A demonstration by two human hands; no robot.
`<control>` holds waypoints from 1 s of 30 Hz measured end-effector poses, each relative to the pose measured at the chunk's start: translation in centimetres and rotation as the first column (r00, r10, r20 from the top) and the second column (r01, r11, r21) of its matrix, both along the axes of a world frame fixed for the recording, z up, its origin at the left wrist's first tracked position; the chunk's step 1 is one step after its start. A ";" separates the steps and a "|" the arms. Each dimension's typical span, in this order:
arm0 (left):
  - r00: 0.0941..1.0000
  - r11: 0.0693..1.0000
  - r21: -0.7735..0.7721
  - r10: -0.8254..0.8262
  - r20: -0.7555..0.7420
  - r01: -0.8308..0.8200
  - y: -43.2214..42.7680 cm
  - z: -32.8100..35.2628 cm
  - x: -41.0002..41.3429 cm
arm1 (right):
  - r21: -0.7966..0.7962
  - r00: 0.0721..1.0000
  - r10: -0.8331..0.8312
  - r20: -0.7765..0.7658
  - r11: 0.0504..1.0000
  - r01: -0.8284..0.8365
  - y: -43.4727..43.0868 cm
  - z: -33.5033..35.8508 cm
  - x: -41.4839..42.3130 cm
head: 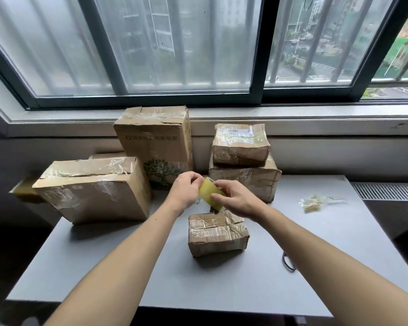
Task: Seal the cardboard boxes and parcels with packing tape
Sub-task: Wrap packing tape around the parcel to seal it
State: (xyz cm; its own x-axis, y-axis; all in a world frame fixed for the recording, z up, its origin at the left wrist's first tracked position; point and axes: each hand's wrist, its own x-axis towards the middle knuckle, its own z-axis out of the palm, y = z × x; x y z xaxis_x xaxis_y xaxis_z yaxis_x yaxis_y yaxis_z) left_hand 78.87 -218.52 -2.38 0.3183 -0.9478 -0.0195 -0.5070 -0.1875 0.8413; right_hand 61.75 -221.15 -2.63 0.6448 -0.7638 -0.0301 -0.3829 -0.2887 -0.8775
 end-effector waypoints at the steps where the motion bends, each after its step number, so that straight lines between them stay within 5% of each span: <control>1: 1.000 1.000 0.001 0.004 -0.020 -0.004 0.0 0.1 0.0 | -0.029 0.999 0.003 -0.033 1.000 -0.004 -0.2 0.0 0.0; 10: 0.996 0.999 0.013 -0.040 -0.076 0.041 -0.8 0.8 0.0 | -0.085 0.904 -0.193 -0.382 0.981 0.173 -2.5 -1.1 -0.8; 17: 0.988 0.994 0.106 0.029 -0.150 -0.013 -0.7 -1.3 1.4 | -0.241 0.842 -0.248 -0.479 0.960 0.146 -2.7 -1.2 0.3; 21: 0.862 0.957 0.275 0.211 -0.461 -0.088 0.8 -2.8 2.2 | -0.173 0.844 -0.186 -0.503 0.978 0.113 -2.7 -2.7 0.4; 25: 0.913 0.952 0.278 0.220 -0.343 -0.125 2.2 -5.4 2.6 | -0.120 0.858 -0.097 -0.505 0.992 0.042 -2.0 -3.5 1.6; 30: 0.853 0.897 0.275 0.423 -0.306 -0.346 3.1 -8.9 4.5 | -0.088 0.886 -0.026 -0.464 0.996 -0.016 -1.4 -3.8 2.5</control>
State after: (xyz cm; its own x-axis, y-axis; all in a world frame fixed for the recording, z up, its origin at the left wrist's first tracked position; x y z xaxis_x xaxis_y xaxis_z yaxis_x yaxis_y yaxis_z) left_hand 83.34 -215.41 -11.25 0.5920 -0.7130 -0.3757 -0.0385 -0.4907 0.8705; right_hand 64.29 -222.52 -6.38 0.5694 -0.7804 -0.2585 -0.7417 -0.3521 -0.5708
